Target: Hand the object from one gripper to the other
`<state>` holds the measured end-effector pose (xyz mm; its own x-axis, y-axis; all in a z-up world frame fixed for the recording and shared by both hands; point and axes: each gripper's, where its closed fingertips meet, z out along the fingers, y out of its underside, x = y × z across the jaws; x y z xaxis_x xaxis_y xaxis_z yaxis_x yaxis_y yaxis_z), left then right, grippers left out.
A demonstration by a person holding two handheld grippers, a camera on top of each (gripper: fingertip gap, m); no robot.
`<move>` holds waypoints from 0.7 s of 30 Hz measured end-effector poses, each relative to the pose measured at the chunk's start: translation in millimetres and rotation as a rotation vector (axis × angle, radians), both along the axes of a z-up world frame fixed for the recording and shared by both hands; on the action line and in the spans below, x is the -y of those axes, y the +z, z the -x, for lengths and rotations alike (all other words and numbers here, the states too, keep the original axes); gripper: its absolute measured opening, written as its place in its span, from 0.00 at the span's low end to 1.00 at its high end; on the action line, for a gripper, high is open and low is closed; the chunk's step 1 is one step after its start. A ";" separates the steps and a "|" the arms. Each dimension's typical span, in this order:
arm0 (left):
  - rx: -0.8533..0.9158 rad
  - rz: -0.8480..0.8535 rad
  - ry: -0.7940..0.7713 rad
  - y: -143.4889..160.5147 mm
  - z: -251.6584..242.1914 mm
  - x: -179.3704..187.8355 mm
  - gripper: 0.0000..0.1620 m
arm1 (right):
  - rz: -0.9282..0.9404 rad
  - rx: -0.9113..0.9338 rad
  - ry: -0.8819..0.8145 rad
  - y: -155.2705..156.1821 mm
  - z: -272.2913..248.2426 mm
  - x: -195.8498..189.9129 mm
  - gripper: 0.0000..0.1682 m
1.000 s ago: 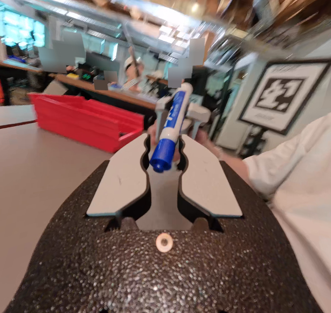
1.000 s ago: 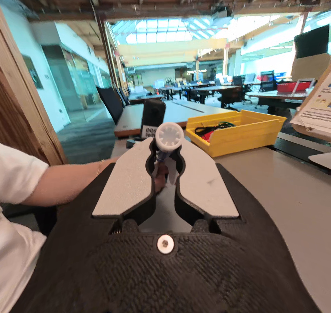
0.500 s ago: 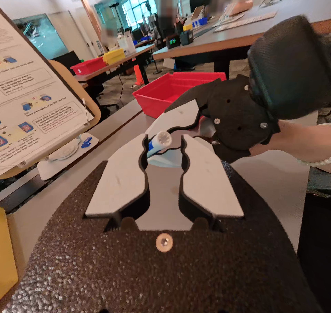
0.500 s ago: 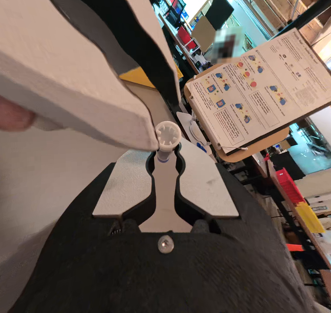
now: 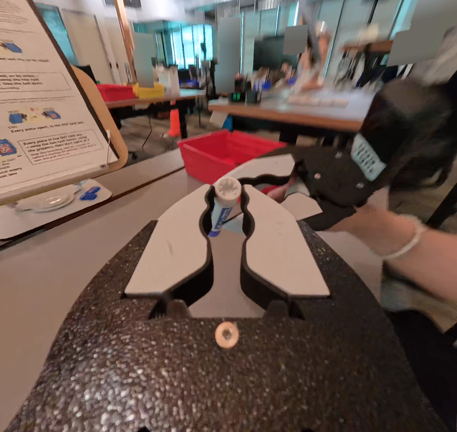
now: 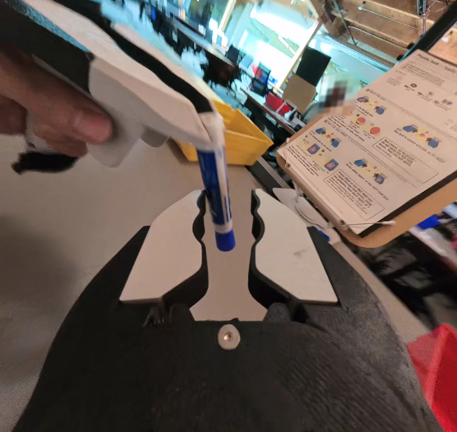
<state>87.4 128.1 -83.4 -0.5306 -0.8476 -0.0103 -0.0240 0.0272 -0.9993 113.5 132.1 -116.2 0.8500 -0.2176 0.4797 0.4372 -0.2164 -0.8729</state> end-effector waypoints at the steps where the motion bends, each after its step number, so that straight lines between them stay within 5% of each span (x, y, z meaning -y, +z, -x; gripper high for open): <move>1: 0.022 0.094 -0.018 9.6 1.6 -8.0 0.12 | -0.059 -0.078 0.029 5.2 -2.2 3.6 0.25; 5: 0.044 0.585 -0.197 42.7 11.9 -36.9 0.12 | -0.295 -0.323 0.186 27.7 -2.7 14.6 0.38; 9: -0.025 0.935 -0.338 45.5 10.7 -51.1 0.12 | -0.394 -0.337 0.320 32.2 13.8 13.2 0.36; 16: -0.135 1.124 -0.437 30.6 2.7 -36.5 0.12 | -0.412 -0.211 0.343 37.0 29.6 10.1 0.11; 21: -0.151 1.099 -0.383 20.9 -3.2 -38.3 0.12 | -0.461 -0.188 0.321 44.5 27.5 14.6 0.18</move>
<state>90.6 166.3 -62.5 -0.6863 -0.1462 0.7125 -0.3217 -0.8176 -0.4776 86.0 117.5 -71.7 0.9691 -0.0858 0.2312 0.2466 0.3214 -0.9143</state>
